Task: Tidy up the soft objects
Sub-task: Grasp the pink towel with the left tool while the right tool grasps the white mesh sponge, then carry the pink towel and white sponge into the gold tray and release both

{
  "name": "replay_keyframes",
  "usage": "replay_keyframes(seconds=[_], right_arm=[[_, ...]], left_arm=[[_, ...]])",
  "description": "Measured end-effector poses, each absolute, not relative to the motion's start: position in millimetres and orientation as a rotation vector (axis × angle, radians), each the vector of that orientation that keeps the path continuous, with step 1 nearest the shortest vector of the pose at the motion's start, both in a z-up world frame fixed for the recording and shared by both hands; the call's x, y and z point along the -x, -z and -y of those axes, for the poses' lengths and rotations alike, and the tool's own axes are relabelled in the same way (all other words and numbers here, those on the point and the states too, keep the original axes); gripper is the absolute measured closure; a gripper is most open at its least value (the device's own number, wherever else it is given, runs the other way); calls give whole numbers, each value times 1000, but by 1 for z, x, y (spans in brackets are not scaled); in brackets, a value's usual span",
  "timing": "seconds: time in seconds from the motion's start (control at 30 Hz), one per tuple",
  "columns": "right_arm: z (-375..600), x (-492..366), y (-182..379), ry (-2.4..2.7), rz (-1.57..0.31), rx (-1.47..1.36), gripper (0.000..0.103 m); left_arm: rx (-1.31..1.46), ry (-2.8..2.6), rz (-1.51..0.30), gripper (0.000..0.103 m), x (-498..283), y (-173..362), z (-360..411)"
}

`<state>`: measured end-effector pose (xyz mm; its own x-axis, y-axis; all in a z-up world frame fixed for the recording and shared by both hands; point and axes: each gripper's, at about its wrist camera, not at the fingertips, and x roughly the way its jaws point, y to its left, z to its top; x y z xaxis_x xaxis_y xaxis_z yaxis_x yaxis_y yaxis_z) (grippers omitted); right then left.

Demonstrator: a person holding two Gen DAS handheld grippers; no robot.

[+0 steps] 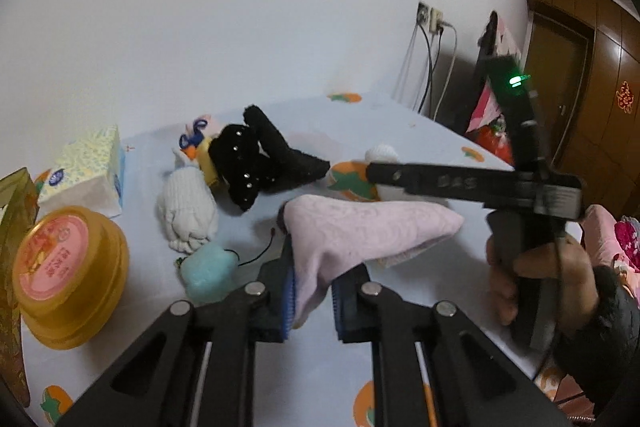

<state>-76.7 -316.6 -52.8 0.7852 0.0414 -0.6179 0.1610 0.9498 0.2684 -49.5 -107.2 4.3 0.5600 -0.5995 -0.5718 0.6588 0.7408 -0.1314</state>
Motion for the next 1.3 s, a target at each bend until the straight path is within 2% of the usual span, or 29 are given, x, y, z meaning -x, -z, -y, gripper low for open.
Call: replay_keyframes(seconds=[0.03,0.07,0.1,0.2,0.33,0.57,0.77,1.3], right_arm=[[317,74,55,69,-683,-319,38],[318,70,59,66,-709,-323,44],[319,65,64,64,-748,-324,55],[313,60,67,65,-776,-281,64],[304,62,64,86,-755,-223,82],[294,107,40,107,-529,-205,82],[243,129,21,28,-416,-165,82],[82,89,-5,-271,-384,-110,82]], left_arm=[[-91,740,-630,90,49,-6,103],[-84,738,-629,90,46,-3,108],[-69,736,-631,90,46,-4,102],[-45,711,-620,90,44,-6,91],[-20,683,-592,90,46,-6,81],[1,604,-524,90,39,-17,52],[17,549,-490,90,32,-22,30],[66,299,-435,90,0,-35,-91]])
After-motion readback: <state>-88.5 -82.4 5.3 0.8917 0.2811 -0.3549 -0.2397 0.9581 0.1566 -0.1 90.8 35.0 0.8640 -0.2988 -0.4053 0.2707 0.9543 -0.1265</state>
